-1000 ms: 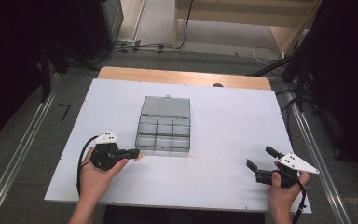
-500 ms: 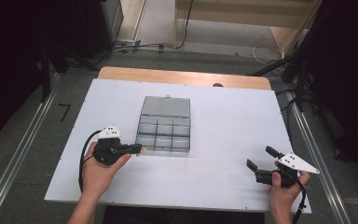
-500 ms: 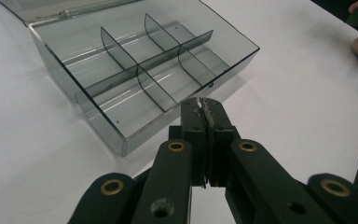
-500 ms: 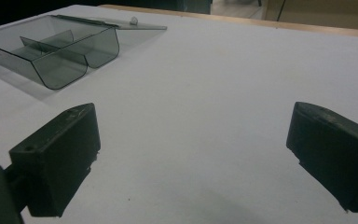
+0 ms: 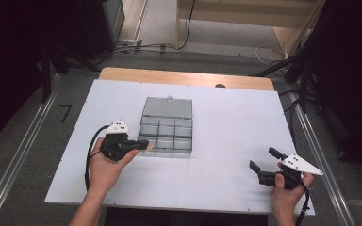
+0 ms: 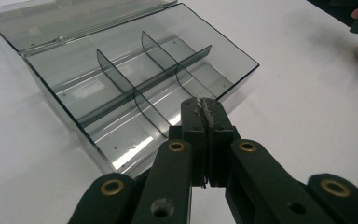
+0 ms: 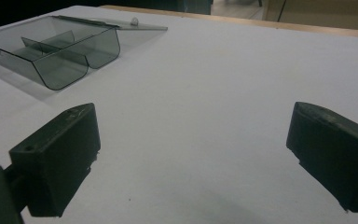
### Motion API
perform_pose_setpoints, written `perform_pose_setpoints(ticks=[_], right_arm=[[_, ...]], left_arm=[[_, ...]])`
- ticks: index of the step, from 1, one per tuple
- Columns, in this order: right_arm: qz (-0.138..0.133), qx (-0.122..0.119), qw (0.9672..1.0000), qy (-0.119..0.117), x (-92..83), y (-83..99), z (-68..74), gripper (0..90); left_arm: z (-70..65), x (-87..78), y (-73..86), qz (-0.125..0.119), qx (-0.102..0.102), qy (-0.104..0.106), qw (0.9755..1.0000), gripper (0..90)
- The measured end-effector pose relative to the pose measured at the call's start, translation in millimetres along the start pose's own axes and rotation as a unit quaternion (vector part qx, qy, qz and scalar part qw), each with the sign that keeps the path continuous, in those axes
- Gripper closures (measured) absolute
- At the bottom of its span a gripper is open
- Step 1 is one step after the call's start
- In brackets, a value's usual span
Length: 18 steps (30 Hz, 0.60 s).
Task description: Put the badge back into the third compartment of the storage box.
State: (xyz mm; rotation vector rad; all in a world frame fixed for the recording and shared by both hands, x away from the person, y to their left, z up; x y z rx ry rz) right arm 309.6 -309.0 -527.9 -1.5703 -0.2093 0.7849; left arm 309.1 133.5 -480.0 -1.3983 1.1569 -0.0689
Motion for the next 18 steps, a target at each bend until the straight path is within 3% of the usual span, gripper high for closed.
perform_pose_setpoints(ticks=[18], right_arm=[[-0.001, 0.002, 1.0000, -0.001, -0.1, 0.0, 0.1, 1.2]], left_arm=[[-0.3, 12.7, -14.1, 0.001, 0.000, 0.005, 1.0000, 90.0]])
Point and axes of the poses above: each handheld gripper's, and its own axes: x roughly forward along the jaws, y roughly out of its underside, z roughly to its left, the point moved 6 cm from there along x, roughly forward along the jaws, and after that the axes turned 1 degree about -x, right-handed, at the moved point
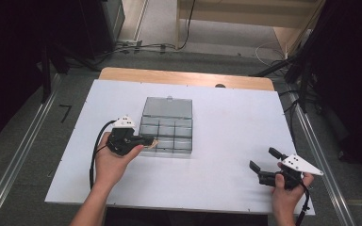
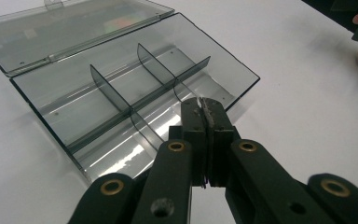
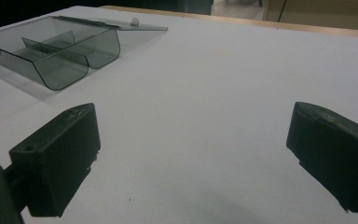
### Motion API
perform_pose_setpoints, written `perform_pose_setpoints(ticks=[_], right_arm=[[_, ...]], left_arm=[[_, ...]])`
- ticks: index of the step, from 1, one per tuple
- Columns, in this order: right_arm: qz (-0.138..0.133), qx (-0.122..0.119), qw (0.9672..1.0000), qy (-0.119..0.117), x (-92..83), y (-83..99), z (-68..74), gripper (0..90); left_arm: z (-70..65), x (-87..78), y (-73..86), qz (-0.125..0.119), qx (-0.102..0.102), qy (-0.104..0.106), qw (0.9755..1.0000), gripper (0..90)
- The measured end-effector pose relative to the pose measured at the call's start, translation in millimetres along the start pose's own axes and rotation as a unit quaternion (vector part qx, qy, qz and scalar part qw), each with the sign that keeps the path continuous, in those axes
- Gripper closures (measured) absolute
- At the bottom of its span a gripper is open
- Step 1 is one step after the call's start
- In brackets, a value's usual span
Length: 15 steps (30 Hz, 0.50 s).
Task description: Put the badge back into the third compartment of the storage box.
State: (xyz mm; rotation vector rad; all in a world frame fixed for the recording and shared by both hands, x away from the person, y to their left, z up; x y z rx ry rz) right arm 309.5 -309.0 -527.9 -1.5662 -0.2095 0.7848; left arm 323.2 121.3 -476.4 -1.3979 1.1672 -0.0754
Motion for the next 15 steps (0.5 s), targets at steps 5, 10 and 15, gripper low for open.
perform_pose_setpoints(ticks=[5, 10, 15], right_arm=[[-0.001, 0.000, 1.0000, 0.000, -0.1, 0.0, -0.1, 1.2], [-0.001, 0.001, 1.0000, -0.001, -0.2, 0.0, -0.1, 1.2], [-0.001, 0.001, 1.0000, -0.001, -0.2, 0.0, 0.1, 1.2]], left_arm=[[-0.3, 4.4, -2.8, -0.001, -0.003, 0.000, 1.0000, 90.0], [-1.2, 8.0, -6.3, 0.000, -0.001, 0.000, 1.0000, 90.0], [-2.4, 11.7, -10.5, 0.000, 0.002, 0.001, 1.0000, 90.0]])
Point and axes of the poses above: each handheld gripper's, and its own axes: x roughly forward along the jaws, y roughly out of its underside, z roughly to its left, the point moved 6 cm from there along x, roughly forward along the jaws, and after that the axes turned 1 degree about -x, right-handed, at the moved point
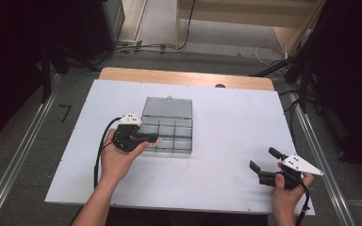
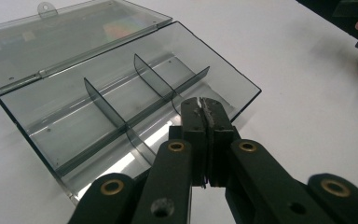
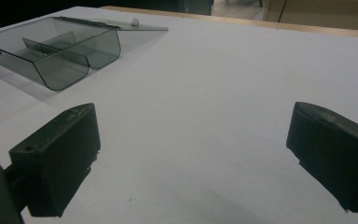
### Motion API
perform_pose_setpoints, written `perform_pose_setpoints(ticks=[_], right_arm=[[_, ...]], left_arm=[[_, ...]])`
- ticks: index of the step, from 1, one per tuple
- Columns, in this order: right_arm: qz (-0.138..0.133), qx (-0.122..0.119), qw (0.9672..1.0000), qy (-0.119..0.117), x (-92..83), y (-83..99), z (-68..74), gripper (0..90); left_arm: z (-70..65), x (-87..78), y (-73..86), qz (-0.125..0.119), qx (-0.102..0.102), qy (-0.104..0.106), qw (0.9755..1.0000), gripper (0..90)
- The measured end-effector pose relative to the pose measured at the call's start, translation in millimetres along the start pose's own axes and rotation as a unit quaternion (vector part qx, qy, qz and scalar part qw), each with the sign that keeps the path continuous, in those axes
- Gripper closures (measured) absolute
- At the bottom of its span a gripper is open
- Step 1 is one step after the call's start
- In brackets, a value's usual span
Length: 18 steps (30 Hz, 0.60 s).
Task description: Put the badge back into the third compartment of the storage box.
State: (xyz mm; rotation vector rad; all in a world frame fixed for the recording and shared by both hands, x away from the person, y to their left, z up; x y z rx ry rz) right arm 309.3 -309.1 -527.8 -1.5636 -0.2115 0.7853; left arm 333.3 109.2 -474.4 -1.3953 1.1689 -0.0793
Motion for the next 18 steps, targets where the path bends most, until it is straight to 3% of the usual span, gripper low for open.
perform_pose_setpoints(ticks=[18], right_arm=[[0.000, 0.000, 1.0000, 0.000, -0.2, 0.1, -0.2, 1.2]], left_arm=[[0.1, 14.7, -11.4, 0.001, 0.001, 0.007, 1.0000, 90.0]])
Point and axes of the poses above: each handheld gripper's, and its own axes: x roughly forward along the jaws, y roughly out of its underside, z roughly to its left, the point moved 6 cm from there along x, roughly forward along the jaws, and after that the axes turned 1 degree about -x, right-handed, at the moved point
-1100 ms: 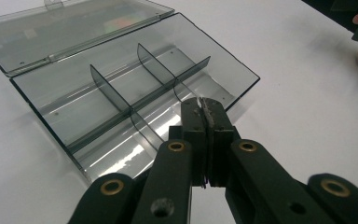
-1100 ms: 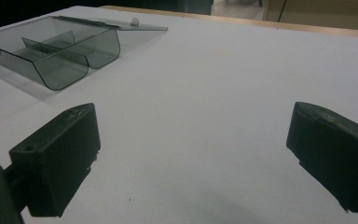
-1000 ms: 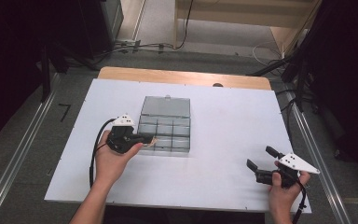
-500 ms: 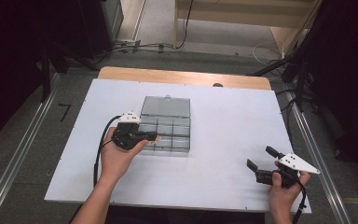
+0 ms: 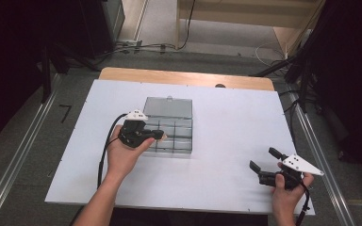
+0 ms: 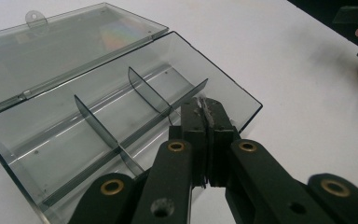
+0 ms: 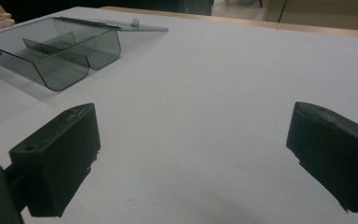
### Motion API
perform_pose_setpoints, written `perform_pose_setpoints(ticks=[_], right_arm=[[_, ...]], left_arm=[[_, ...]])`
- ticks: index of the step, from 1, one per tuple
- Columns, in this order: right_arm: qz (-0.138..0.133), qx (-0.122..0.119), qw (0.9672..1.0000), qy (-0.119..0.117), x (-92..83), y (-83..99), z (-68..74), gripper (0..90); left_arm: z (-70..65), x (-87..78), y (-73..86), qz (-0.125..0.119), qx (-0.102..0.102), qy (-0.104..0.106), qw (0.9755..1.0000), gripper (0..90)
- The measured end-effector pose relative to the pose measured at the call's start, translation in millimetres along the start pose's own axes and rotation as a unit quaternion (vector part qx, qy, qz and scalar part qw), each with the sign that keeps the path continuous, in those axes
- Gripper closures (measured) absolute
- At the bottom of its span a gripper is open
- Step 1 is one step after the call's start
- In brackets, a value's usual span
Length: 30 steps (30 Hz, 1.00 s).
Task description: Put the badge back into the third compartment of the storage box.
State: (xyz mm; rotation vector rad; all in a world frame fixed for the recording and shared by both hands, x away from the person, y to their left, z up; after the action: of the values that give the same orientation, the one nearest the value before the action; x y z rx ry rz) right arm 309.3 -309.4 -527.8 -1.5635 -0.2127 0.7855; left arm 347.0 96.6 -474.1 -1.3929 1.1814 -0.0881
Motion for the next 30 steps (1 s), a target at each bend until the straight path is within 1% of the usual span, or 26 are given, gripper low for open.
perform_pose_setpoints(ticks=[7, 19, 30], right_arm=[[0.000, 0.000, 1.0000, 0.000, 0.0, 0.0, 0.0, 1.2], [0.000, 0.000, 1.0000, 0.000, 0.0, 0.0, -0.1, 1.2], [-0.001, 0.001, 1.0000, -0.001, -0.1, 0.0, -0.2, 1.2]], left_arm=[[0.8, 4.7, -3.1, 0.000, 0.001, -0.001, 1.0000, 90.0], [2.9, 14.2, -4.8, -0.002, -0.005, 0.000, 1.0000, 90.0], [2.3, 24.6, -9.9, 0.002, -0.002, 0.000, 1.0000, 90.0]])
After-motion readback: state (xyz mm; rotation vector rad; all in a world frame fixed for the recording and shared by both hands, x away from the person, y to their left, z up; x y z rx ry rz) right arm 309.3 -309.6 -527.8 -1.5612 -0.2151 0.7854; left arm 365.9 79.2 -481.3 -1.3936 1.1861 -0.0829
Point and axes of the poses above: each handheld gripper's, and its own axes: x roughly forward along the jaws, y roughly out of its underside, z roughly to its left, the point moved 6 cm from there along x, roughly forward along the jaws, and after that the axes turned 1 degree about -x, right-handed, at the moved point
